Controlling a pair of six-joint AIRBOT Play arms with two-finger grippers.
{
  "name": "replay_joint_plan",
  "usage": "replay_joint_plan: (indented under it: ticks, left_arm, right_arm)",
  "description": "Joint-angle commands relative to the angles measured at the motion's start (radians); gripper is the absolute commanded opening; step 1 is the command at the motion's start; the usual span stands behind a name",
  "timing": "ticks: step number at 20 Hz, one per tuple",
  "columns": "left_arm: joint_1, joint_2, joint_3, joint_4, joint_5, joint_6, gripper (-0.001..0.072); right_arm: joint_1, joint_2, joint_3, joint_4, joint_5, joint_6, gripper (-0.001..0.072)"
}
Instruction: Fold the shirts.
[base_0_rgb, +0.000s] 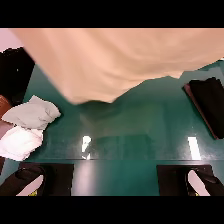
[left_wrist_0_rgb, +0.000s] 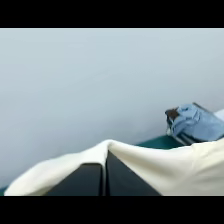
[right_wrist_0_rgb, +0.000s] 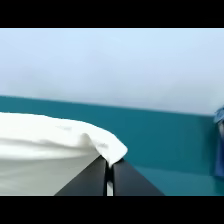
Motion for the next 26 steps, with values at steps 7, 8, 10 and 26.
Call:
replay_joint_plan:
  ticks: [7,8,10,26]
  left_arm:
    - [0.001,-0.107,0.046,0.229,0.132,-0.083,0.002]
    - [0.001,-0.163,0.026,0.285,0.086,-0.102,0.002]
    - [0.006,-0.283,-0.052,0.338,-0.019,-0.127,0.0021]
    - [0.026,-0.88,-0.211,0.268,0.089,-0.136,0.0025]
  right_arm:
    - [-0.172,-0.2,0.311,0.008,0.349,0.106,0.0013]
    - [-0.156,-0.231,0.256,0.002,0.377,0.132,0.0014]
    - [-0.095,-0.306,0.126,-0.005,0.419,0.142,0.0014]
    - [0.22,-0.961,-0.015,-0.123,0.119,0.134,0.0016]
